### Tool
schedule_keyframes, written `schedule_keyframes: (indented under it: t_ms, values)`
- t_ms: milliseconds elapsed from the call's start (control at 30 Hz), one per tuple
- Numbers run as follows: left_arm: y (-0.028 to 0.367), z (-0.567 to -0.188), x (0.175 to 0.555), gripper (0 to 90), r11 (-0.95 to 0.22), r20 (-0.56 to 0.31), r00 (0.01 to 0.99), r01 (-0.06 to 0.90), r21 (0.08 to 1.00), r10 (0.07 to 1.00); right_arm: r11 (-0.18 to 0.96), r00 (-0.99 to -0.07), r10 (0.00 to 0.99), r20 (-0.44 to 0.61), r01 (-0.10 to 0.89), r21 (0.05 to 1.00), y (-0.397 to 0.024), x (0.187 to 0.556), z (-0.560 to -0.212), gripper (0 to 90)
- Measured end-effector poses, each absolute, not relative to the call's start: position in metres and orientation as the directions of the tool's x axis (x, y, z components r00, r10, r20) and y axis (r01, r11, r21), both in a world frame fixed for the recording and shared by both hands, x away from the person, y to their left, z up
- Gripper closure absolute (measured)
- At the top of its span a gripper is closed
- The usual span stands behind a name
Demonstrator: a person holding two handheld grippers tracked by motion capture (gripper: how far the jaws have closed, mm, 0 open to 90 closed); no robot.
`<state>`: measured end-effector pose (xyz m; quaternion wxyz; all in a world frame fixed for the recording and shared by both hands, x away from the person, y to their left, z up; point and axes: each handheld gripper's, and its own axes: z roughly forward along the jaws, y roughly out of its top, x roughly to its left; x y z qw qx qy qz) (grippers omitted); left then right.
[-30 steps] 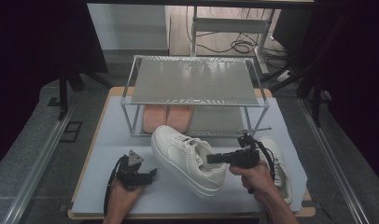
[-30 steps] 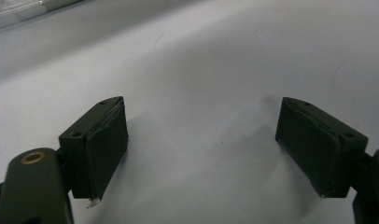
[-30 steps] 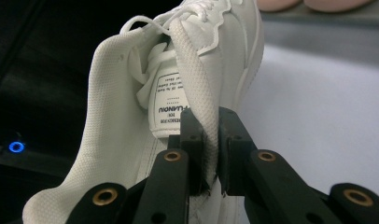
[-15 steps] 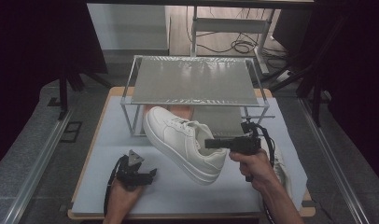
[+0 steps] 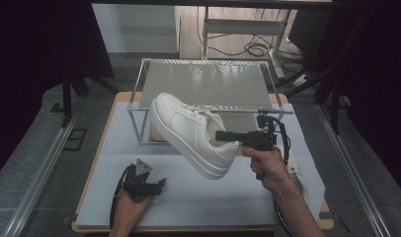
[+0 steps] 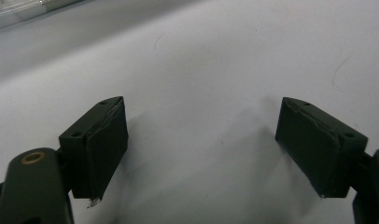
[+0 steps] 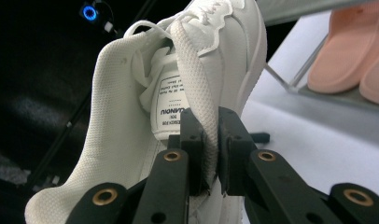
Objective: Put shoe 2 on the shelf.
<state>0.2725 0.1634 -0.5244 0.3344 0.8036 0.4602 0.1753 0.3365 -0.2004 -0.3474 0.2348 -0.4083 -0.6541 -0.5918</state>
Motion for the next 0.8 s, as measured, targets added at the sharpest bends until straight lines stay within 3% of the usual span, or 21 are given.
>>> schedule_keyframes:
  t_ms: [433,800]
  values:
    - [0.164,-0.524,0.273,17.0,-0.358,-0.021,0.517,0.621,0.697,0.856,-0.178,-0.522,0.291,0.802,0.794,0.582,-0.193,0.362,-0.339,82.0]
    - [0.164,-0.524,0.273,17.0,-0.361,-0.021,0.519,0.621,0.696,0.854,-0.321,-0.455,0.384,0.803,0.75,0.579,-0.19,0.383,-0.349,81.6]
